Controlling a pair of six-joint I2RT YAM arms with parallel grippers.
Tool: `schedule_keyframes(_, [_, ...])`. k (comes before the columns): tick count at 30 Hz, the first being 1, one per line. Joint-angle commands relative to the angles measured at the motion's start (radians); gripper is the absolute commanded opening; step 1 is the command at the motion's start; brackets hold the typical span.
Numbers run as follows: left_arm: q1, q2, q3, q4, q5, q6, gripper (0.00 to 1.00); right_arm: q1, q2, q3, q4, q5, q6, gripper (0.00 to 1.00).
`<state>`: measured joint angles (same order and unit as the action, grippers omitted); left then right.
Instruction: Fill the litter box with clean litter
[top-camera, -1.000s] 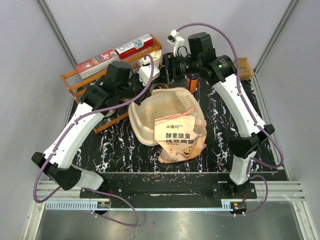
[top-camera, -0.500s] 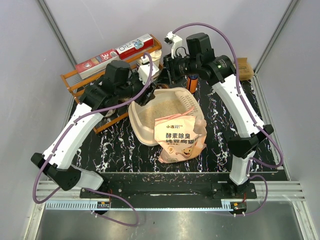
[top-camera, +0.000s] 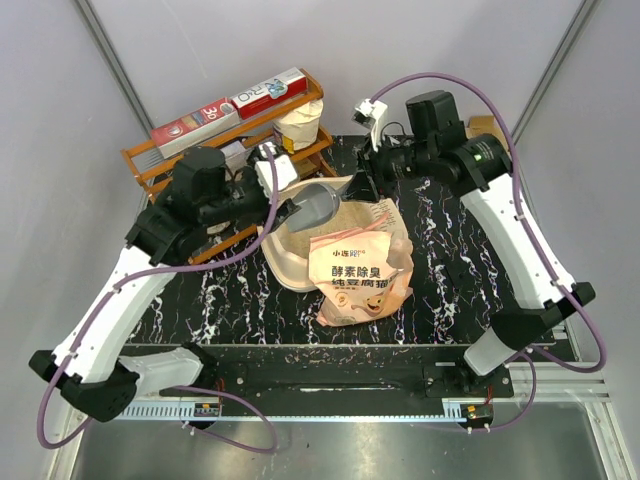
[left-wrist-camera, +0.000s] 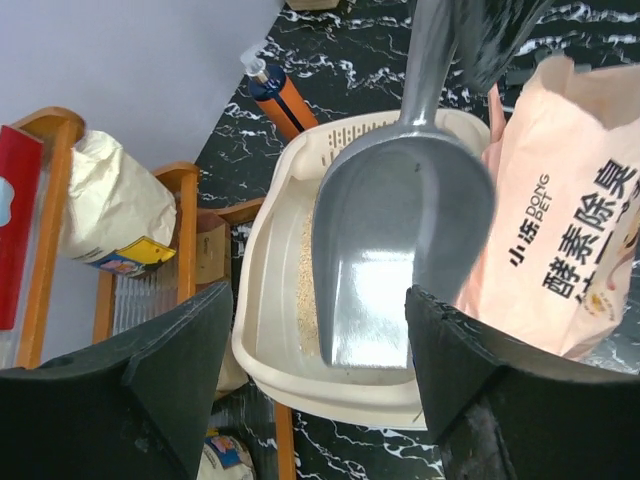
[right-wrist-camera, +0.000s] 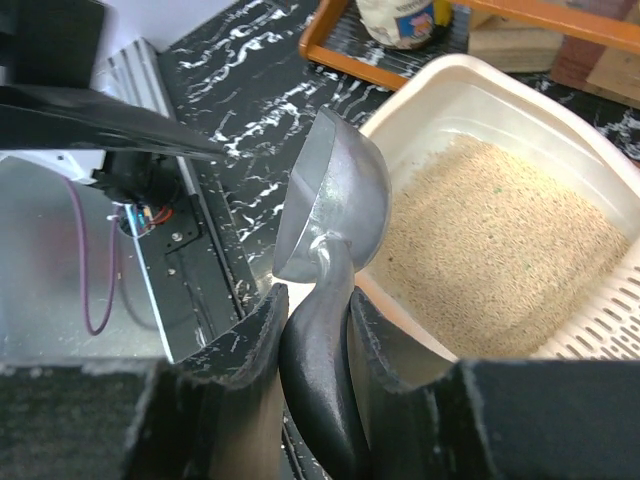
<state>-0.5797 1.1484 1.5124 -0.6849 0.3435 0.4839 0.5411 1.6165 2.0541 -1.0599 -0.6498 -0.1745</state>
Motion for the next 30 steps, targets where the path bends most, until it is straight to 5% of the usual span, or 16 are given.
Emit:
schedule_keyframes(1, [-0.006,0.037,-0.073,0.168,0.051,0.1,0.74,0.003,-0.058,-0.005,0.089,-0.12,0.046,0.0])
schedule_keyframes(5, [-0.009,0.091,-0.055,0.215,0.087,0.117,0.7,0.003,-0.056,-0.009,0.103,-0.136,0.079,0.0])
schedule_keyframes(8, [-0.012,0.123,-0.034,0.245,0.129,0.114,0.57,0.003,-0.059,-0.018,0.103,-0.133,0.079,0.0])
schedule_keyframes(14, [-0.026,0.181,-0.012,0.229,0.206,0.073,0.01,0.002,-0.063,-0.045,0.121,-0.113,0.099,0.0])
schedule_keyframes(16, [-0.026,0.189,-0.015,0.237,0.206,0.013,0.0,0.0,-0.06,-0.048,0.144,-0.082,0.118,0.0])
schedule_keyframes(18, [-0.026,0.194,-0.02,0.252,0.186,-0.081,0.0,-0.004,-0.06,-0.051,0.172,-0.047,0.161,0.18])
schedule_keyframes(25, [-0.026,0.186,-0.067,0.297,0.17,-0.166,0.0,-0.015,-0.047,-0.063,0.213,-0.025,0.251,0.43])
schedule_keyframes(30, [-0.026,0.182,-0.07,0.303,0.17,-0.182,0.0,-0.016,-0.041,-0.075,0.233,-0.001,0.268,0.47])
